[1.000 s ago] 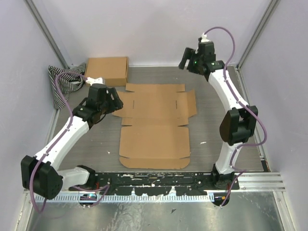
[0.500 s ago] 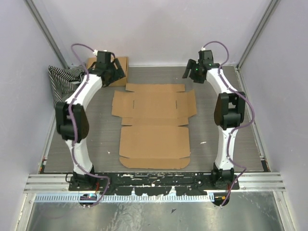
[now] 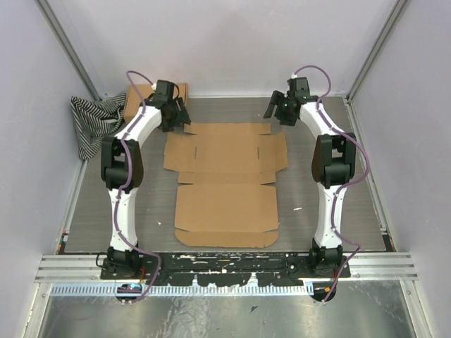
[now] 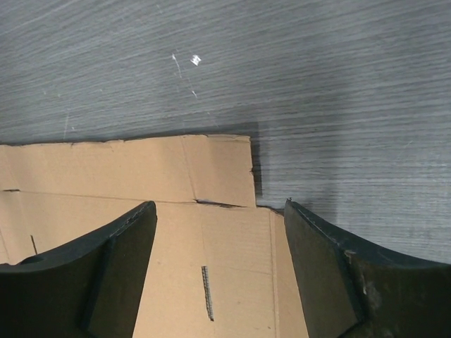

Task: Fold the paper box

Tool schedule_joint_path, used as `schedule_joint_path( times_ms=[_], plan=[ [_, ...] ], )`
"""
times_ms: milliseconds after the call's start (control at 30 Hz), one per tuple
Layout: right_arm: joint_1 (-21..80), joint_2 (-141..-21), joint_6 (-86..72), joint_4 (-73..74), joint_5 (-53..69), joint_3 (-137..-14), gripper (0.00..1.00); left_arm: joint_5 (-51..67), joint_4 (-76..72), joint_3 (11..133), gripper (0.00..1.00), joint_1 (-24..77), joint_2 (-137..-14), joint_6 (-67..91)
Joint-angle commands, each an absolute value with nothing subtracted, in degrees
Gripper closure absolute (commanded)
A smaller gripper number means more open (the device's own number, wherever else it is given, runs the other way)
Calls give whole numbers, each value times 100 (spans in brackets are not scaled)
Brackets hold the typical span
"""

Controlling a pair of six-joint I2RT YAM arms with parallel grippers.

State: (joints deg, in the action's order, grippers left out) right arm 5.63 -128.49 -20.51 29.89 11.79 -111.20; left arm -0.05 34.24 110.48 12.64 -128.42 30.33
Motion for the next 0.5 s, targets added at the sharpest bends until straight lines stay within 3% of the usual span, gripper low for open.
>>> schedule_joint_path(
  times_ms=[0, 467],
  plan=[
    [553, -12729, -2193, 2759, 1348, -10974, 22, -25, 3448, 11432, 25, 1265, -13104, 2947],
    [587, -11048, -2388, 2241, 1620, -8704, 25, 68, 3468, 12115, 27, 1259, -13843, 3013]
  ],
)
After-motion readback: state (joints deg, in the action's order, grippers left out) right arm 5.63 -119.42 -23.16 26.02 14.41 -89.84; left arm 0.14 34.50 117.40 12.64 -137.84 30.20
